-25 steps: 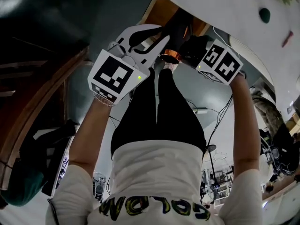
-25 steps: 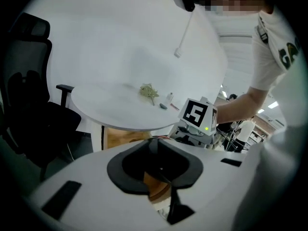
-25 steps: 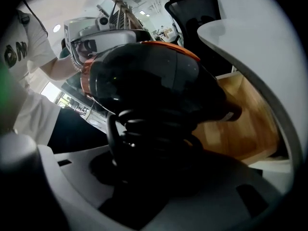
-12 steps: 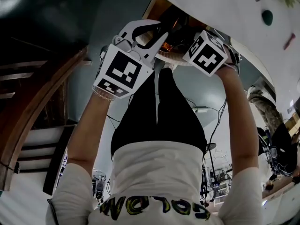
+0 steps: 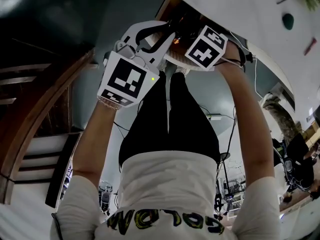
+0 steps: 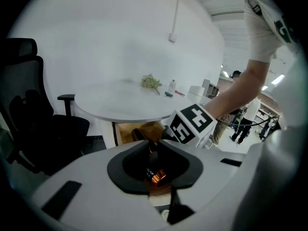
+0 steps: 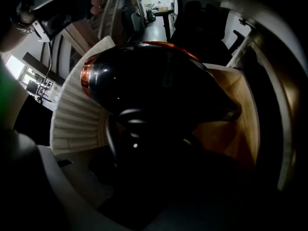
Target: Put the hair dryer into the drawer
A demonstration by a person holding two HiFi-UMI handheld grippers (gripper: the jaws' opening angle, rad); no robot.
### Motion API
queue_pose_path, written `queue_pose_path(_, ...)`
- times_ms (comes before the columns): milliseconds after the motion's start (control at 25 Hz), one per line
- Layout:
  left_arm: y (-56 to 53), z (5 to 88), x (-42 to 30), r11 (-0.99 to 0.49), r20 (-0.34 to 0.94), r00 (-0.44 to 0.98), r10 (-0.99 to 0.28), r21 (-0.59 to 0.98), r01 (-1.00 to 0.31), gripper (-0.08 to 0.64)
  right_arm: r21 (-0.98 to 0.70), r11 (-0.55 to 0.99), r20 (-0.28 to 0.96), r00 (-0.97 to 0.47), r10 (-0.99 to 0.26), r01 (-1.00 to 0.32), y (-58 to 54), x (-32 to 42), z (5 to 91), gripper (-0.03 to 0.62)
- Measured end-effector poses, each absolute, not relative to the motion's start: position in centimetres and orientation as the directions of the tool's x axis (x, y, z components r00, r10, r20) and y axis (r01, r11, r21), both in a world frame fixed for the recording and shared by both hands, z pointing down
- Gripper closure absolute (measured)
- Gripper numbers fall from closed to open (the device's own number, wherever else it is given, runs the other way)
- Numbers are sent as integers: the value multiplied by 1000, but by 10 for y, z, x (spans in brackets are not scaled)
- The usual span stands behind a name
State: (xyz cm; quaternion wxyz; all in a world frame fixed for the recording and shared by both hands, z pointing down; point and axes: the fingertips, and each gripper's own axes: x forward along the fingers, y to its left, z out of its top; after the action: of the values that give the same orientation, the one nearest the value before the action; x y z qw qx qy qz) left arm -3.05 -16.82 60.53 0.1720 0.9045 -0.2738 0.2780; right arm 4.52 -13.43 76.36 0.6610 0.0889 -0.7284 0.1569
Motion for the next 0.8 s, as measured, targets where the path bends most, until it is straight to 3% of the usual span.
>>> queue_pose_path(800,-153,610,-54,-754,580,687,-437,179,-632,494,45,941,994,114,-7,-334,-143,40,827,347)
